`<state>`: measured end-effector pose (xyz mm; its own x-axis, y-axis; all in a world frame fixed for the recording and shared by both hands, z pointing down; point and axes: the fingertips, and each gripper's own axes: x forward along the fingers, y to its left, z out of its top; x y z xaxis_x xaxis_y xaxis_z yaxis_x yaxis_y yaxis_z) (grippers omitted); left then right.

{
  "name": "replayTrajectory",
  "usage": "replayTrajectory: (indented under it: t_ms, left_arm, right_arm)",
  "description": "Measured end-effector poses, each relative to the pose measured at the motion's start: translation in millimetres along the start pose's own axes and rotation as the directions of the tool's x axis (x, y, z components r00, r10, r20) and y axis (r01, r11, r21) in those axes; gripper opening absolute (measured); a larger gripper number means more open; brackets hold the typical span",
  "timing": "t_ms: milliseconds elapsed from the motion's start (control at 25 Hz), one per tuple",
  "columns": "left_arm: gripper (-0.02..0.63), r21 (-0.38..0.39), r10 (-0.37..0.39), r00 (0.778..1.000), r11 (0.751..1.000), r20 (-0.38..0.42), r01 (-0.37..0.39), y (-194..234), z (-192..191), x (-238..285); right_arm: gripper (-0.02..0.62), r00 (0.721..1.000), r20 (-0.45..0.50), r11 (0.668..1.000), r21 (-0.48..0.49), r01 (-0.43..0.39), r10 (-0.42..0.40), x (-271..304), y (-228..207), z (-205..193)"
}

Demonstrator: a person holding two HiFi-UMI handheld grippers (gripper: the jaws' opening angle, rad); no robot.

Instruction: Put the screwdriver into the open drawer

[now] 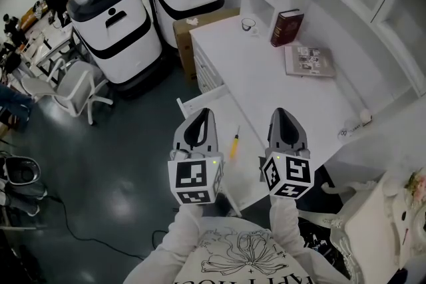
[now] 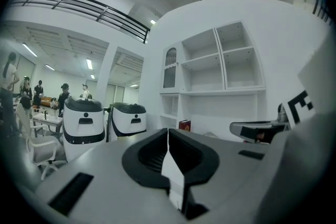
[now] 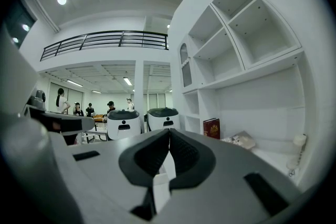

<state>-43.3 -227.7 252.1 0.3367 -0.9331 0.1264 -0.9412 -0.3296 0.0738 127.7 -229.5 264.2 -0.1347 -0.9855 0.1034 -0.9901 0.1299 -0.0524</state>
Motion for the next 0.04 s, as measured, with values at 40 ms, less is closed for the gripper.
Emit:
replayTrajectory:
  t_ms: [40]
  left_arm:
    - [0.009, -0.002, -0.001, 1.0, 1.0, 0.0, 0.001, -0.2, -0.2, 0.6]
  right_arm:
    - [0.005, 1.0, -0.001, 1.0, 0.0, 0.0, 0.0, 0.4, -0.1, -0.3]
